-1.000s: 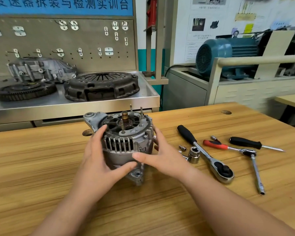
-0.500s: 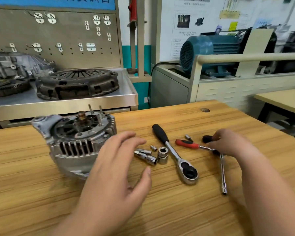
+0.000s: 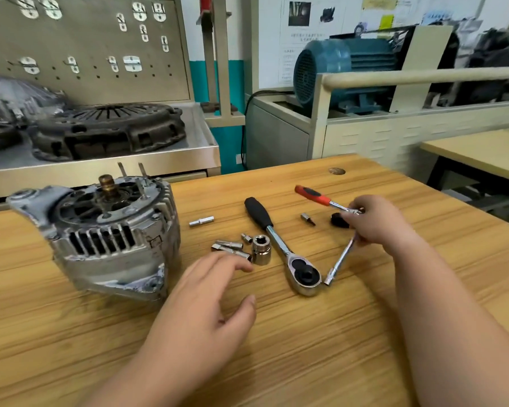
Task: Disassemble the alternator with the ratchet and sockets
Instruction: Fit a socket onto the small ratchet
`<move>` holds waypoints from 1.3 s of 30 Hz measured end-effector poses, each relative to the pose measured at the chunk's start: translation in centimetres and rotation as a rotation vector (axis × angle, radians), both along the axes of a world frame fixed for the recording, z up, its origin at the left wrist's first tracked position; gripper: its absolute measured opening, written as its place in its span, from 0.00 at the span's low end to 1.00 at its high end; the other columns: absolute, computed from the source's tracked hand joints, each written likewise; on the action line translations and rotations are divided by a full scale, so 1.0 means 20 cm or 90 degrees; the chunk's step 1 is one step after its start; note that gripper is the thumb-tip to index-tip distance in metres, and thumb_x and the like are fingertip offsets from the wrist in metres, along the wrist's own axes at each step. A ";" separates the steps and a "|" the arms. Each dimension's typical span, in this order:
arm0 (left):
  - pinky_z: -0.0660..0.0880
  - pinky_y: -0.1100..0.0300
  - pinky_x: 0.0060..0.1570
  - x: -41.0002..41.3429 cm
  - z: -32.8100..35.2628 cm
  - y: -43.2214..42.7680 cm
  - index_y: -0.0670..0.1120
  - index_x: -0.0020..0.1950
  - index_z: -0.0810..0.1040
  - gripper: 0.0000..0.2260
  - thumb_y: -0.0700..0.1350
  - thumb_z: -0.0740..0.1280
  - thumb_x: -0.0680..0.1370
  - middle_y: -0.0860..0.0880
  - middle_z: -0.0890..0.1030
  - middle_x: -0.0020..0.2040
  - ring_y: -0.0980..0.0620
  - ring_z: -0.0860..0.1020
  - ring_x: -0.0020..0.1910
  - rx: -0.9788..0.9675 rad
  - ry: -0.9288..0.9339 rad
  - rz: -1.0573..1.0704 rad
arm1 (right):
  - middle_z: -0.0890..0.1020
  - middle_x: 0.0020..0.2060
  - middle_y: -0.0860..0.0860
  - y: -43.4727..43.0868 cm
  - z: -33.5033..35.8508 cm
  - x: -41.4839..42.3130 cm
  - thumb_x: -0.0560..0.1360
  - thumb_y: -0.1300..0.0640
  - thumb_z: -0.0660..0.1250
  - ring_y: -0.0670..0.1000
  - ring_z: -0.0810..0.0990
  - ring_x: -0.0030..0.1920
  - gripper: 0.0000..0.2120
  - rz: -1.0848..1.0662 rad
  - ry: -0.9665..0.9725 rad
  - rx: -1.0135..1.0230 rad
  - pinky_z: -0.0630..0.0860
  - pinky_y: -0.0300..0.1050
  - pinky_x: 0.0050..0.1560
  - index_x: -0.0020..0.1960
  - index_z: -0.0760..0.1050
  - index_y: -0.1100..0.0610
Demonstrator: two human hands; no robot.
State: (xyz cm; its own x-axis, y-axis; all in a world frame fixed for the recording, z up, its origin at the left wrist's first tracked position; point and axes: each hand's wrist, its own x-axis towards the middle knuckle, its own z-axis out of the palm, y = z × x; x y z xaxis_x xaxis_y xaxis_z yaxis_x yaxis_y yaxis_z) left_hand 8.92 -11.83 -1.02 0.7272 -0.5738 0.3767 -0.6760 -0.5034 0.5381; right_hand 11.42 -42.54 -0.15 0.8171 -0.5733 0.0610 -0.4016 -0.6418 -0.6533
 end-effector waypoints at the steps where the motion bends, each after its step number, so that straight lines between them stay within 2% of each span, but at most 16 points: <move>1: 0.69 0.75 0.38 0.00 0.00 0.00 0.68 0.53 0.68 0.11 0.60 0.60 0.71 0.72 0.68 0.57 0.69 0.66 0.60 -0.003 0.010 0.000 | 0.77 0.30 0.53 0.01 0.02 -0.01 0.79 0.57 0.65 0.51 0.76 0.27 0.07 -0.003 -0.076 0.069 0.78 0.44 0.30 0.42 0.75 0.57; 4: 0.70 0.74 0.40 -0.01 -0.01 -0.01 0.70 0.56 0.66 0.16 0.66 0.56 0.69 0.73 0.68 0.57 0.70 0.68 0.58 -0.019 0.040 -0.001 | 0.70 0.31 0.54 0.05 0.10 -0.07 0.80 0.60 0.62 0.46 0.68 0.24 0.09 0.005 -0.300 0.244 0.69 0.36 0.19 0.42 0.75 0.59; 6: 0.73 0.67 0.51 -0.02 -0.02 -0.03 0.69 0.56 0.67 0.17 0.69 0.56 0.68 0.69 0.73 0.55 0.67 0.72 0.57 -0.078 0.118 -0.021 | 0.68 0.30 0.53 0.11 0.15 -0.09 0.81 0.60 0.61 0.44 0.66 0.21 0.10 0.033 -0.381 0.281 0.67 0.37 0.19 0.41 0.75 0.58; 8: 0.76 0.55 0.54 -0.03 -0.01 -0.04 0.69 0.54 0.70 0.17 0.69 0.59 0.67 0.63 0.78 0.52 0.61 0.77 0.51 -0.171 0.248 -0.059 | 0.67 0.29 0.53 0.21 0.18 -0.09 0.80 0.60 0.62 0.46 0.66 0.21 0.10 0.085 -0.398 0.261 0.66 0.40 0.20 0.41 0.75 0.57; 10: 0.77 0.53 0.50 -0.04 0.02 -0.05 0.67 0.53 0.73 0.17 0.69 0.61 0.67 0.56 0.81 0.49 0.56 0.81 0.44 -0.238 0.360 -0.082 | 0.67 0.26 0.52 0.32 0.18 -0.08 0.79 0.60 0.64 0.47 0.66 0.20 0.08 0.153 -0.395 0.231 0.65 0.40 0.20 0.40 0.75 0.57; 13: 0.75 0.60 0.38 -0.05 0.06 -0.05 0.58 0.52 0.77 0.15 0.64 0.59 0.72 0.52 0.84 0.41 0.53 0.79 0.32 -0.236 0.466 -0.086 | 0.70 0.21 0.50 0.50 0.15 -0.08 0.78 0.54 0.65 0.48 0.69 0.19 0.07 0.225 -0.368 0.168 0.67 0.42 0.22 0.41 0.75 0.52; 16: 0.68 0.64 0.27 -0.05 0.08 -0.05 0.51 0.41 0.76 0.13 0.54 0.57 0.81 0.53 0.78 0.27 0.57 0.71 0.23 -0.189 0.477 -0.099 | 0.70 0.21 0.50 0.59 0.13 -0.07 0.76 0.51 0.66 0.48 0.69 0.19 0.05 0.249 -0.390 0.168 0.66 0.40 0.21 0.41 0.76 0.47; 19: 0.66 0.64 0.27 -0.05 0.09 -0.03 0.50 0.35 0.70 0.17 0.50 0.56 0.82 0.55 0.72 0.21 0.62 0.68 0.20 -0.140 0.451 -0.061 | 0.70 0.20 0.51 0.61 0.11 -0.06 0.77 0.53 0.66 0.49 0.68 0.18 0.06 0.226 -0.394 0.189 0.66 0.40 0.22 0.41 0.76 0.48; 24: 0.67 0.63 0.30 -0.03 0.09 -0.02 0.49 0.33 0.69 0.19 0.54 0.56 0.82 0.54 0.71 0.23 0.62 0.67 0.20 -0.081 0.383 -0.006 | 0.69 0.21 0.51 0.61 0.06 -0.04 0.77 0.56 0.66 0.49 0.67 0.19 0.07 0.198 -0.364 0.257 0.66 0.42 0.22 0.41 0.76 0.56; 27: 0.67 0.63 0.30 0.00 0.08 -0.01 0.50 0.32 0.70 0.19 0.55 0.57 0.81 0.54 0.72 0.23 0.62 0.68 0.21 -0.077 0.394 0.014 | 0.69 0.23 0.51 0.61 0.05 -0.03 0.76 0.57 0.67 0.47 0.66 0.20 0.05 0.210 -0.352 0.315 0.67 0.40 0.19 0.43 0.78 0.58; 29: 0.68 0.63 0.30 0.01 0.08 0.01 0.51 0.32 0.72 0.18 0.55 0.59 0.80 0.54 0.72 0.23 0.61 0.68 0.21 -0.095 0.406 0.022 | 0.68 0.25 0.51 0.60 0.05 -0.02 0.74 0.58 0.68 0.47 0.64 0.19 0.05 0.216 -0.358 0.398 0.66 0.38 0.18 0.47 0.78 0.60; 33: 0.68 0.64 0.28 0.04 0.12 0.06 0.52 0.40 0.75 0.12 0.48 0.59 0.82 0.55 0.75 0.24 0.61 0.69 0.21 -0.137 0.405 -0.018 | 0.73 0.27 0.53 0.59 0.11 0.00 0.75 0.66 0.64 0.45 0.61 0.18 0.09 0.243 -0.382 0.588 0.62 0.35 0.18 0.54 0.77 0.58; 36: 0.70 0.66 0.27 0.06 0.17 0.10 0.51 0.43 0.74 0.10 0.41 0.59 0.82 0.54 0.79 0.30 0.59 0.72 0.22 -0.192 0.396 -0.017 | 0.75 0.29 0.53 0.66 0.23 0.03 0.73 0.65 0.64 0.45 0.63 0.20 0.08 0.296 -0.409 0.688 0.63 0.34 0.19 0.49 0.78 0.56; 39: 0.73 0.67 0.26 0.07 0.24 0.12 0.47 0.43 0.75 0.08 0.37 0.61 0.80 0.53 0.81 0.32 0.58 0.75 0.23 -0.304 0.435 -0.023 | 0.75 0.27 0.50 0.77 0.37 0.06 0.71 0.60 0.64 0.46 0.69 0.24 0.04 0.367 -0.456 0.705 0.66 0.36 0.26 0.44 0.77 0.54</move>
State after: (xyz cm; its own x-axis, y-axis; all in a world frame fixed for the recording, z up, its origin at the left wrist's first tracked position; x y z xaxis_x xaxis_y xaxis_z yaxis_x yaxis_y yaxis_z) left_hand 10.42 -9.34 3.79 0.8682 -0.4915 0.0678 -0.1346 -0.1018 0.9857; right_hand 12.52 -27.18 7.23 0.9317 -0.2037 0.3006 0.3570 0.3632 -0.8606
